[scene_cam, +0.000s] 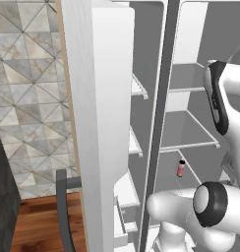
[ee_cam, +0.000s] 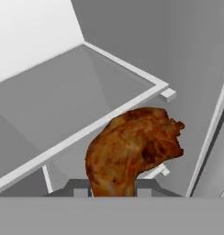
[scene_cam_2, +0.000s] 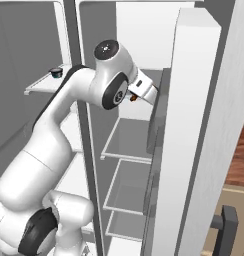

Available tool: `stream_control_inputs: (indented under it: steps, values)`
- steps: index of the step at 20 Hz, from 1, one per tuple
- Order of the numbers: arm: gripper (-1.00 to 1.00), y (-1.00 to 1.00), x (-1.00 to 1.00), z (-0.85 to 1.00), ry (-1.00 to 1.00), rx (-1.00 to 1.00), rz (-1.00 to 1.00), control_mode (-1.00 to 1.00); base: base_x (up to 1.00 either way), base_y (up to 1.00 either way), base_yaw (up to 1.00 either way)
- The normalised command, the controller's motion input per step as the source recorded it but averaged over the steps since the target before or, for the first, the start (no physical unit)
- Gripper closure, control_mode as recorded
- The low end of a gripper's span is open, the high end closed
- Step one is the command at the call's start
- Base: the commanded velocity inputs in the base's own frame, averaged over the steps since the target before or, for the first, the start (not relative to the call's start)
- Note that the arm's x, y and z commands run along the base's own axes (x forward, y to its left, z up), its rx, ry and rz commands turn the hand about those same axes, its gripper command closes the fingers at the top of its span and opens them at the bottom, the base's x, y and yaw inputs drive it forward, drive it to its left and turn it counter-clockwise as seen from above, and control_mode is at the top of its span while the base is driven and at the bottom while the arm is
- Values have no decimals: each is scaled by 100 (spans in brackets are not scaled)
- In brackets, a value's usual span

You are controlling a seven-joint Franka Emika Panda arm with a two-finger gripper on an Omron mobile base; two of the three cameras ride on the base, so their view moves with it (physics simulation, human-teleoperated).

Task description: Pick up the frozen chicken drumstick from the freezer, place it on any shelf in the fridge, and close the fridge and freezer doors when done.

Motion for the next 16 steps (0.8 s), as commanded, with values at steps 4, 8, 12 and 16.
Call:
stream_control_inputs:
  steps: [4, 8, 12, 16]
  values:
    - [100, -31, 43, -2, 0, 0, 8, -100, 0, 0, 0]
    - [100, -24, 57, -16, 0, 0, 6, -100, 0, 0, 0]
    - [100, -32, 64, -25, 0, 0, 6, -100, 0, 0, 0]
    - [100, -24, 71, -18, 0, -1, 4, -100, 0, 0, 0]
